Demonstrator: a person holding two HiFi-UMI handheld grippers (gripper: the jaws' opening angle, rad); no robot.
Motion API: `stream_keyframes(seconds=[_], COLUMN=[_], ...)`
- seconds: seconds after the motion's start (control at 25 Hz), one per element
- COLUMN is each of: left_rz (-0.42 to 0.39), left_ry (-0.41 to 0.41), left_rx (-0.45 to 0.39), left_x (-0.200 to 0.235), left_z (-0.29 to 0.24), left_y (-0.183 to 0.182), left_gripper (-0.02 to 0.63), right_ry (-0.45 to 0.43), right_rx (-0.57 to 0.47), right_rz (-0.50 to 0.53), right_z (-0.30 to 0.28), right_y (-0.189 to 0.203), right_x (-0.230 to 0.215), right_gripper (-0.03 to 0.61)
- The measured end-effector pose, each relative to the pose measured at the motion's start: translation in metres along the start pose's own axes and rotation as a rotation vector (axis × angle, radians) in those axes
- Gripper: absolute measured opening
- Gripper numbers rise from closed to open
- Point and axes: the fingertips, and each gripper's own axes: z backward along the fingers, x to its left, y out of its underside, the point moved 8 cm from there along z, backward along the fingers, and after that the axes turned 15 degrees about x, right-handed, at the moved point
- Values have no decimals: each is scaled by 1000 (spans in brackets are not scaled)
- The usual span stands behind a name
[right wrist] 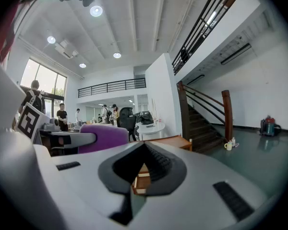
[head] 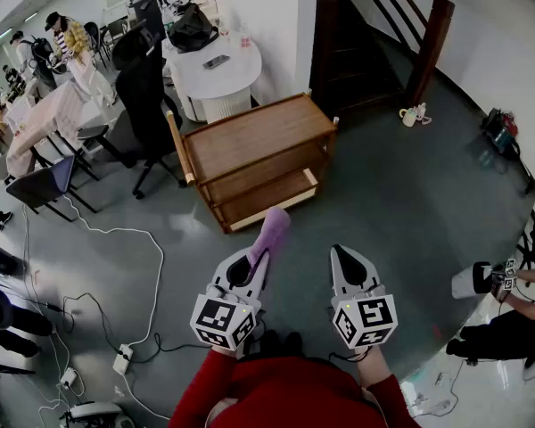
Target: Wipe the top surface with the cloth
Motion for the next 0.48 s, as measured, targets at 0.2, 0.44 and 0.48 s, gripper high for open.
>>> stream_keyframes(seconds=[0.2,0.44,0.48], left_rz=[14,18,21], left_ry=[-16,-19,-17], left_rx=[4,10,13], left_x=[4,2,1], left_z=[1,-1,-2], left_y=[0,1,2], left_gripper=[49,49,49], right_ry=[-1,-3,-6], right_rx=[5,9,10], right_rz=[-12,-21,-26], right_z=[-1,-2,-1], right_y=[-1,-2,-1], right_x=[-2,-7,-7], right_gripper=[3,3,3])
